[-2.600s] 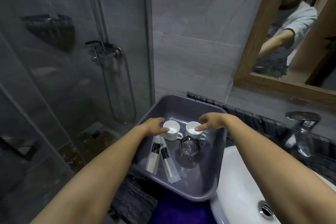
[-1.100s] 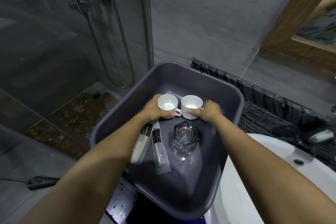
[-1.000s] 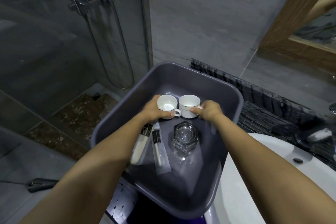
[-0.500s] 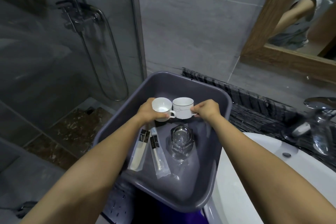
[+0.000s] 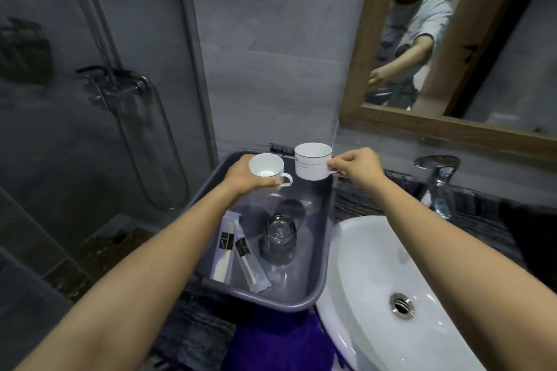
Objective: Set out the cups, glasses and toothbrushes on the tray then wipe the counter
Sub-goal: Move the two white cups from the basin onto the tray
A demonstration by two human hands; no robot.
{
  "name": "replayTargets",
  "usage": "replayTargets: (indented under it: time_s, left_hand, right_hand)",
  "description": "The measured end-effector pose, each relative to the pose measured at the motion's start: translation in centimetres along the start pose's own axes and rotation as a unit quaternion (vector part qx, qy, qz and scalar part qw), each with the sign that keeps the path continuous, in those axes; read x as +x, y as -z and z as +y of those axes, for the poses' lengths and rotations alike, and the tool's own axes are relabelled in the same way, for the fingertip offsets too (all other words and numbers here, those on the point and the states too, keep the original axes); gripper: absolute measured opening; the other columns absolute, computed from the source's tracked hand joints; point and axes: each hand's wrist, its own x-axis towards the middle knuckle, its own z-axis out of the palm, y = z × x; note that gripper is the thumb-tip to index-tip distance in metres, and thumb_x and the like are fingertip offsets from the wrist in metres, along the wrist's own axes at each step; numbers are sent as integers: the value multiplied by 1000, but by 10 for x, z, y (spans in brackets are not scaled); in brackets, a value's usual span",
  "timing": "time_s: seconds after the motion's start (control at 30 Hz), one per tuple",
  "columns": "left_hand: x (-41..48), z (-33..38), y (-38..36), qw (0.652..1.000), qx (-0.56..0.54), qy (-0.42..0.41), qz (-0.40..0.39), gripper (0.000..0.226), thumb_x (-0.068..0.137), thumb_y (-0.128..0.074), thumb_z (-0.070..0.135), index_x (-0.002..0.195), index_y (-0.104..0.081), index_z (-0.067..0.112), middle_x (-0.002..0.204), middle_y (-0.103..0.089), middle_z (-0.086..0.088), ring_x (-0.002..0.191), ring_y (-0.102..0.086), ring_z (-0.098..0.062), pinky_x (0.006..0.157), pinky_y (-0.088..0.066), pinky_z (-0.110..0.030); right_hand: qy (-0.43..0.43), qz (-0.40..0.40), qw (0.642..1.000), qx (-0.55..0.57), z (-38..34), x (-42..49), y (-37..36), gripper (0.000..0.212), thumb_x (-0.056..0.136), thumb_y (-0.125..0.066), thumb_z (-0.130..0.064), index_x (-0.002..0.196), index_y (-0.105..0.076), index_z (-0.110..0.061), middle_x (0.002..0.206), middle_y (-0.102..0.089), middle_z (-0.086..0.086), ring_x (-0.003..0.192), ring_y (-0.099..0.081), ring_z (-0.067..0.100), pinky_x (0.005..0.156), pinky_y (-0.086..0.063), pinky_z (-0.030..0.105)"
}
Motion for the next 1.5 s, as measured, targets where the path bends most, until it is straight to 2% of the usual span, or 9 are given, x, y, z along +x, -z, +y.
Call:
replayTargets:
  time_s: [0.13, 0.27, 0.5, 0.7, 0.9, 1.1, 1.2, 1.4, 1.5]
  left_hand:
    - [-19, 46, -7, 999, 3, -38, -18, 69, 36, -75, 60, 94, -68, 23, 97, -73, 1, 95, -67, -20, 87, -53, -42]
    - [-43, 91, -21, 997, -21, -60, -46, 71, 33, -71, 58, 95, -67, 23, 98, -72, 3, 95, -65, -18, 81, -51, -35]
    - [-72, 138, -73, 989, -76, -86, -96, 69, 32, -72, 54, 96, -65, 28, 99, -69, 6, 94, -62, -16, 75, -48, -29]
    - [-78, 182, -148, 981, -63, -111, -145, 66, 35, -75, 55, 96, -67, 29, 97, -70, 6, 94, -63, -15, 75, -50, -29]
    - [-74, 226, -245, 976, -51, -113, -181, 73, 38, -81, 56, 105, -63, 32, 106, -67, 8, 102, -61, -16, 87, -51, -34]
    - [-74, 268, -336, 973, -71, -102, -194, 72, 38, -79, 52, 102, -59, 27, 104, -63, 5, 97, -59, -17, 76, -47, -30]
    - [-73, 279, -373, 970, -85, -104, -204, 48, 46, -84, 45, 86, -61, 36, 93, -64, 10, 88, -59, -12, 67, -46, -25]
    - [-69, 287, -425, 969, -86, -78, -220, 65, 39, -83, 49, 96, -56, 34, 108, -60, 7, 101, -59, -16, 82, -52, -33]
    - [-66, 290, -445, 968, -84, -77, -225, 49, 54, -86, 36, 88, -51, 37, 99, -57, 12, 101, -55, -16, 86, -49, -33]
  right_hand:
    - [6, 30, 1000, 6, -6, -26, 45, 15, 78, -72, -14, 84, -76, -1, 76, -70, 11, 69, -66, 17, 84, -57, 37]
    - [26, 59, 998, 12, -2, -54, 90, 15, 82, -70, -12, 90, -75, 0, 75, -69, 7, 54, -58, 0, 54, -50, 7]
    - [23, 103, 993, 44, 43, -91, 160, 11, 79, -73, -21, 81, -78, -12, 82, -76, 6, 85, -72, 21, 87, -57, 39]
    - [-2, 133, 989, 62, 106, -120, 223, 17, 83, -69, -13, 93, -74, 0, 86, -73, 11, 62, -67, 0, 61, -53, 8]
    - [-40, 176, 975, 131, 191, -135, 296, 12, 82, -68, -6, 89, -74, 3, 90, -72, 19, 81, -69, 25, 82, -57, 32]
    - [-62, 212, 967, 125, 271, -139, 360, 14, 82, -68, -4, 90, -73, 7, 91, -71, 18, 82, -68, 26, 74, -60, 23]
    - [-80, 236, 962, 110, 310, -142, 382, 15, 82, -69, -8, 90, -74, 3, 90, -72, 14, 82, -69, 22, 79, -58, 29]
    - [-109, 301, 942, 104, 377, -147, 407, 14, 83, -68, -6, 90, -73, 4, 91, -70, 16, 82, -68, 25, 79, -58, 31]
    - [-120, 311, 937, 103, 400, -148, 416, 12, 83, -67, -5, 88, -72, 4, 90, -69, 17, 80, -66, 24, 73, -59, 21]
